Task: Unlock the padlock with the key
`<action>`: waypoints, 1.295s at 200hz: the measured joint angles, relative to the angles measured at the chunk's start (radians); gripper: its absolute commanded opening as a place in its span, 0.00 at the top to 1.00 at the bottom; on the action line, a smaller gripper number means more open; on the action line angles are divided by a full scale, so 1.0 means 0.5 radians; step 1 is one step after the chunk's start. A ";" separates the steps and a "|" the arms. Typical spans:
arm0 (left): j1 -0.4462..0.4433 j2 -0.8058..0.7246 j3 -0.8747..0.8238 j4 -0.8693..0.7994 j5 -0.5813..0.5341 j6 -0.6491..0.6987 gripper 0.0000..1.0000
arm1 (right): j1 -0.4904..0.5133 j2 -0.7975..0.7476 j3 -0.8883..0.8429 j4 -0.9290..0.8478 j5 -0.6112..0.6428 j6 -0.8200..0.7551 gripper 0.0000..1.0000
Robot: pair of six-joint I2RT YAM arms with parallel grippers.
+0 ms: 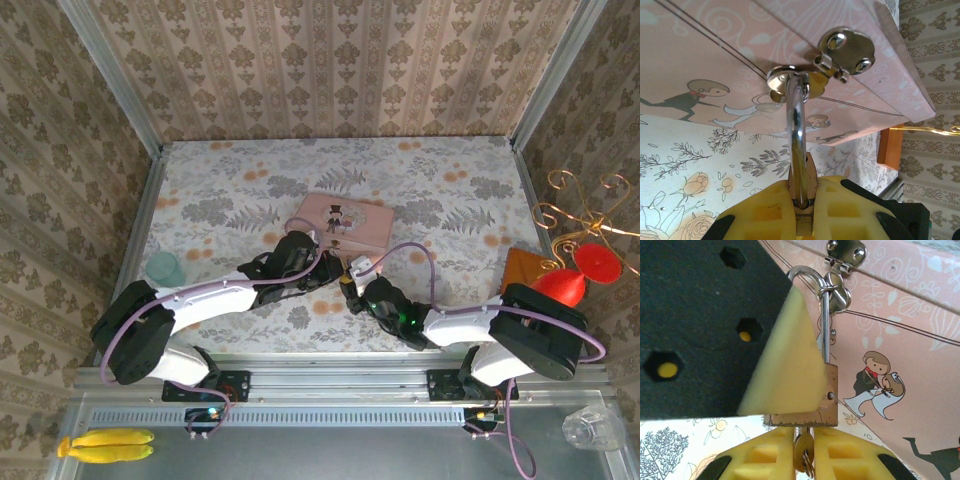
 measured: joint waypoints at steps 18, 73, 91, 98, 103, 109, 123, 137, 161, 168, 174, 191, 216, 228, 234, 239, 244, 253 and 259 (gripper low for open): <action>0.000 0.000 -0.001 0.000 0.008 0.001 1.00 | 0.000 -0.032 0.000 -0.034 -0.016 0.065 0.85; -0.001 -0.027 -0.039 -0.002 0.014 0.001 1.00 | 0.000 -0.077 0.004 -0.121 -0.120 0.375 0.86; -0.001 -0.034 -0.044 -0.003 0.014 0.002 1.00 | 0.000 -0.077 0.004 -0.124 -0.142 0.452 0.87; 0.000 -0.034 -0.044 -0.003 0.014 0.002 1.00 | 0.000 -0.079 0.003 -0.124 -0.143 0.475 0.87; 0.000 -0.034 -0.044 -0.002 0.014 0.002 1.00 | 0.000 -0.082 0.002 -0.124 -0.143 0.491 0.87; 0.000 -0.034 -0.044 -0.002 0.016 0.002 1.00 | 0.000 -0.087 -0.002 -0.124 -0.146 0.513 0.87; -0.001 -0.034 -0.044 0.000 0.022 0.002 1.00 | 0.000 -0.105 -0.014 -0.123 -0.149 0.556 0.88; -0.001 -0.034 -0.044 0.001 0.035 0.002 1.00 | 0.000 -0.129 -0.033 -0.122 -0.150 0.594 0.88; -0.001 -0.034 -0.044 0.002 0.048 0.003 1.00 | -0.002 -0.150 -0.050 -0.120 -0.172 0.654 0.90; -0.001 -0.034 -0.044 -0.001 0.051 0.003 1.00 | -0.010 -0.150 -0.053 -0.118 -0.195 0.674 0.90; -0.001 -0.034 -0.045 -0.001 0.052 0.003 1.00 | -0.021 -0.152 -0.056 -0.113 -0.216 0.687 0.91; -0.001 -0.034 -0.046 0.001 0.049 0.009 1.00 | -0.077 -0.152 -0.082 -0.052 -0.323 0.741 0.93; -0.001 -0.034 -0.046 0.017 0.037 0.024 1.00 | -0.202 -0.152 -0.133 0.063 -0.556 0.864 0.96; -0.001 -0.034 -0.046 0.031 0.028 0.037 1.00 | -0.261 -0.152 -0.142 0.097 -0.668 0.912 0.96; -0.001 -0.034 -0.046 0.036 0.024 0.047 1.00 | -0.291 -0.152 -0.142 0.103 -0.727 0.935 0.96; -0.001 -0.034 -0.046 0.038 0.021 0.054 1.00 | -0.309 -0.152 -0.142 0.107 -0.768 0.945 0.96; -0.001 -0.034 -0.046 0.038 0.020 0.061 1.00 | -0.331 -0.152 -0.142 0.108 -0.814 0.956 0.96; -0.001 -0.034 -0.046 0.037 0.016 0.070 1.00 | -0.365 -0.152 -0.142 0.108 -0.887 0.973 0.96; -0.001 -0.034 -0.046 0.037 0.016 0.078 1.00 | -0.385 -0.152 -0.142 0.108 -0.931 0.984 0.96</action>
